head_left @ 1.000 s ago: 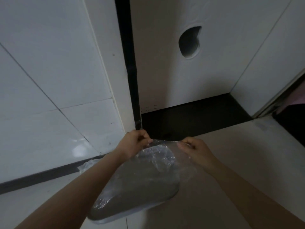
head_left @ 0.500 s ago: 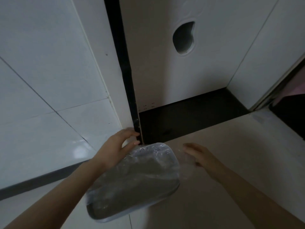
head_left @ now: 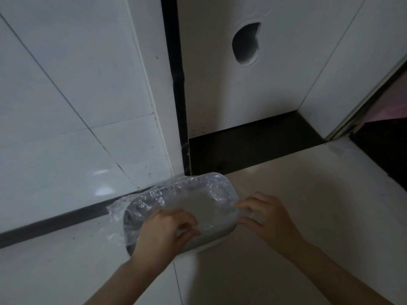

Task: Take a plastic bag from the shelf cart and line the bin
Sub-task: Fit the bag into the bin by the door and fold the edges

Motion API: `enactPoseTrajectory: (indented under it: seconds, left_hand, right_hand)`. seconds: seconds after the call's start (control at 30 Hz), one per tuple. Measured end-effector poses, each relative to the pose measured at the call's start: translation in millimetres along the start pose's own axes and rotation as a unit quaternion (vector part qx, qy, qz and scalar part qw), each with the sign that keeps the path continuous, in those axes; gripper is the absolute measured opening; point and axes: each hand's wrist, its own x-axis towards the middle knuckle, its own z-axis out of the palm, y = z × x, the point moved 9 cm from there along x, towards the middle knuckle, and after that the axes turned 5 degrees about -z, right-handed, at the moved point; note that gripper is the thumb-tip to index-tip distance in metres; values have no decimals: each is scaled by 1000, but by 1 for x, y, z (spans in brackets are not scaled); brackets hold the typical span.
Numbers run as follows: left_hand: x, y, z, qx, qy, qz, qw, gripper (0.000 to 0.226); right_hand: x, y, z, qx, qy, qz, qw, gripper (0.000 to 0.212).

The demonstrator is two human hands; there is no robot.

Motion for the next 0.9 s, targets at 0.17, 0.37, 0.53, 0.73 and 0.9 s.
enactPoseTrajectory:
  seconds: [0.17,0.37,0.53,0.73,0.9]
  left_hand:
    - [-32,13,-1,37,88,64,993,12]
    - [-65,13,10,76,168,111,977,15]
    - [-74,3,19,60,139,74,986,20]
    - [-82,-13,-12,-119,132,8,984,26]
    - [-92,-68,-50,-161,156,-93,970,61]
  right_hand:
    - [-24,1,4,-42,29,1,999,13]
    - [-41,13,18,-53,33,36,997,18]
    - [-43,17,27,-19,-2,84,996,18]
    - [-34,-14,-3,-15,15,76,997,23]
    - [6,-94,26,-54,-113,-90,988,30]
